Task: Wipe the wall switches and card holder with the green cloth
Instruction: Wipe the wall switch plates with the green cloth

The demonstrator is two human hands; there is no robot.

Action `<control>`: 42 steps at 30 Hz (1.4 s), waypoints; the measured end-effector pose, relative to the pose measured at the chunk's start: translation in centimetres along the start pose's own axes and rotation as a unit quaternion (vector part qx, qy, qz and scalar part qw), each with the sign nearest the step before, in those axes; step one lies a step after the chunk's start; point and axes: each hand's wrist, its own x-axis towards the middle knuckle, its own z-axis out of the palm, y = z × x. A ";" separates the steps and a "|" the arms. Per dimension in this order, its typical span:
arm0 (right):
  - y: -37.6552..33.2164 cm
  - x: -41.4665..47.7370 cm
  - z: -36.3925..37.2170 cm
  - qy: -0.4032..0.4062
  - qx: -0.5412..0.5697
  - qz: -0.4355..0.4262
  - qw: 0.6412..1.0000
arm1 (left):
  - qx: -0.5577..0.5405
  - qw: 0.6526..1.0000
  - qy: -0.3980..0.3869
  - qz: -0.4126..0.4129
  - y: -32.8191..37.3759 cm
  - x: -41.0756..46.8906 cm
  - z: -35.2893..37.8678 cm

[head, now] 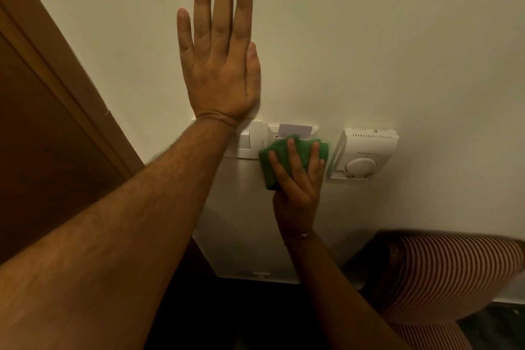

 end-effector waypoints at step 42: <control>-1.1 2.4 1.1 -0.073 0.040 -0.139 0.987 | 0.027 0.999 0.010 0.015 -0.3 -0.3 -0.3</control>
